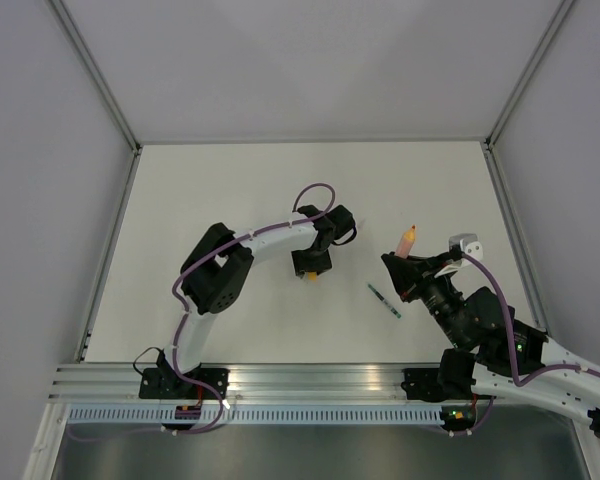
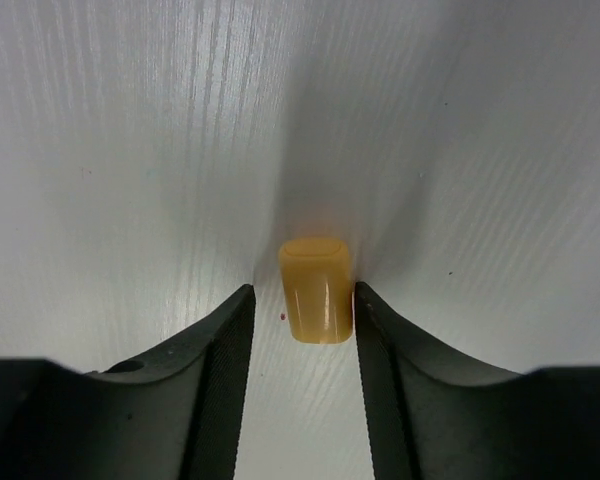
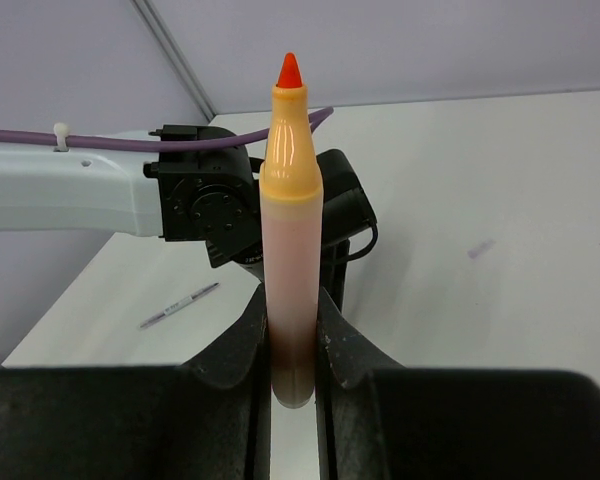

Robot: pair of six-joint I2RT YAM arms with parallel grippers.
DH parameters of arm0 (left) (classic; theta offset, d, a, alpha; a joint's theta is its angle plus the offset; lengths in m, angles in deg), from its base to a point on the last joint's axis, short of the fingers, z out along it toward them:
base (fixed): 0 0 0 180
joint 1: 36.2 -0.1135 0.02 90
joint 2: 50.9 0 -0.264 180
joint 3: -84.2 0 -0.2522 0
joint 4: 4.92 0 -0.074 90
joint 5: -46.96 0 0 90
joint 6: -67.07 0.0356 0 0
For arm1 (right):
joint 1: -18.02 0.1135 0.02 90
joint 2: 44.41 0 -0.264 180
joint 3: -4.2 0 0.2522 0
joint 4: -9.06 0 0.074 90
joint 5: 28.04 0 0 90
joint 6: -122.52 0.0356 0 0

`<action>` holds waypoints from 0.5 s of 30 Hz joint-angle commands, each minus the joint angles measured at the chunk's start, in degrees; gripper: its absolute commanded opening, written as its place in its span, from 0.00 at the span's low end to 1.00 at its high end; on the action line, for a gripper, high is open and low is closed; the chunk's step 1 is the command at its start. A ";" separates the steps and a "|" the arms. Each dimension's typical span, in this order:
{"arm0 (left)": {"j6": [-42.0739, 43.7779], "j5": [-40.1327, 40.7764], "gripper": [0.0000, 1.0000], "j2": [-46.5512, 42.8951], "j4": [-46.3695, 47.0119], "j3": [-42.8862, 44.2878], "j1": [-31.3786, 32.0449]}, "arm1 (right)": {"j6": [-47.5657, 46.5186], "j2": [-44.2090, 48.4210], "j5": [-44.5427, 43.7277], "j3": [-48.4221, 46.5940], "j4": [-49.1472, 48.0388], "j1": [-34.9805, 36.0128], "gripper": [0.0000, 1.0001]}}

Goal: Insert the pens into the pen caps

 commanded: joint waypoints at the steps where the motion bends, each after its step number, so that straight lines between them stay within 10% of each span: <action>1: -1.23 -0.49 0.49 2.00 -2.33 1.01 0.27 | -0.26 0.48 -1.21 0.26 -0.25 -0.03 0.00; 10: 0.35 -0.75 0.02 -3.42 -0.67 -5.21 -0.43 | -0.78 -2.68 1.60 -0.26 -0.86 -0.03 0.00; 15: 3.24 -3.74 0.02 -17.83 13.53 -14.70 -1.92 | -2.19 -6.02 6.69 -0.71 -2.52 -0.12 0.00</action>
